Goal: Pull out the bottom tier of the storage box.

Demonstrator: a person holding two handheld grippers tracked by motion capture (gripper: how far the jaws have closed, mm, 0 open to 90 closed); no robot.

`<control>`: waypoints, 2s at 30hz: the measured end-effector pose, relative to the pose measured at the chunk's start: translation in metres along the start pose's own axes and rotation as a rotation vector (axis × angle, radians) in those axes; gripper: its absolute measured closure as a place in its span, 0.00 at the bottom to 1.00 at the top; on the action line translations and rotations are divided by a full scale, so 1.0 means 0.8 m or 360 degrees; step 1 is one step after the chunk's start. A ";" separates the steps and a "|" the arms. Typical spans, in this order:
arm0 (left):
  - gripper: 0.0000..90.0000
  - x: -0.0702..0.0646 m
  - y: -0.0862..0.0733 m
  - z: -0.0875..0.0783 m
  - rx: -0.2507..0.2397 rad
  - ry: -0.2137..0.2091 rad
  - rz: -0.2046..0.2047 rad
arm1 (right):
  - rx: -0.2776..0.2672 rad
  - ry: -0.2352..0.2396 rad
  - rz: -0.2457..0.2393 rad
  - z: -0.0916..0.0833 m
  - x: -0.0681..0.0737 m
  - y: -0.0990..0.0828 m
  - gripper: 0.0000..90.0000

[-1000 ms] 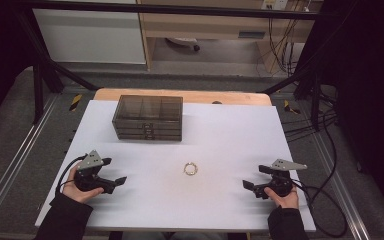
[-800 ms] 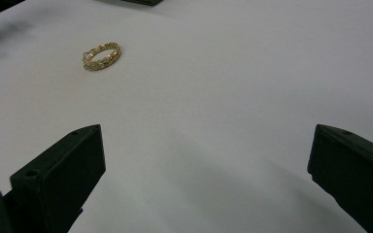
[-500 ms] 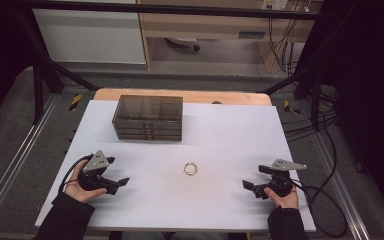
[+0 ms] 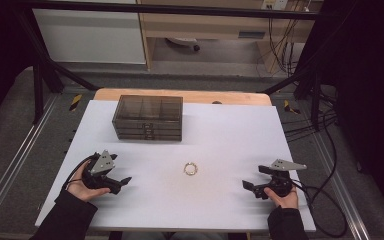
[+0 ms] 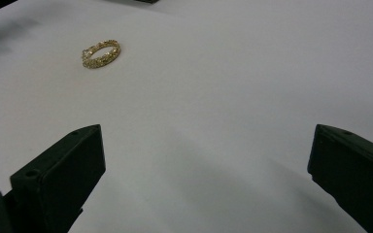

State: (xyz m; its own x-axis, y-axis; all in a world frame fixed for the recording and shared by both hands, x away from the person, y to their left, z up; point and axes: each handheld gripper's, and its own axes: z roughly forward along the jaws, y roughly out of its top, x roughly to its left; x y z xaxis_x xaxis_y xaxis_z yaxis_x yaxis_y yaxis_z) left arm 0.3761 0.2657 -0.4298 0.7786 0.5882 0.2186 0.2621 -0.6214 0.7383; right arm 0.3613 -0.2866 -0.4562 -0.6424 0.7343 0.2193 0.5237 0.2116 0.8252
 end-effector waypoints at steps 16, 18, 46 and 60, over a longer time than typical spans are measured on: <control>0.07 -0.005 0.016 0.007 0.0068 0.0160 0.0332 | 0.0006 0.0000 0.0006 0.000 0.001 0.000 0.01; 0.07 -0.006 0.018 0.009 0.0070 0.0173 0.0368 | 0.0007 0.0001 0.0002 0.000 0.001 0.000 0.01; 0.11 -0.013 0.042 0.042 0.0123 0.0392 0.0783 | 0.0007 -0.0005 -0.0001 0.000 0.000 0.000 0.01; 0.17 -0.016 0.052 0.068 0.0146 0.0490 0.1032 | 0.0008 -0.0006 -0.0004 0.001 0.000 0.000 0.01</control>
State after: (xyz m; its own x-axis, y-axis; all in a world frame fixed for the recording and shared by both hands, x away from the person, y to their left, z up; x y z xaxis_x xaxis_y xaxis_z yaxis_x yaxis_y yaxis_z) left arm 0.4082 0.2045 -0.4367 0.6013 0.1973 0.7743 -0.1406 -0.9278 0.3456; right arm 0.3612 -0.2861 -0.4566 -0.6414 0.7363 0.2153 0.5251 0.2168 0.8229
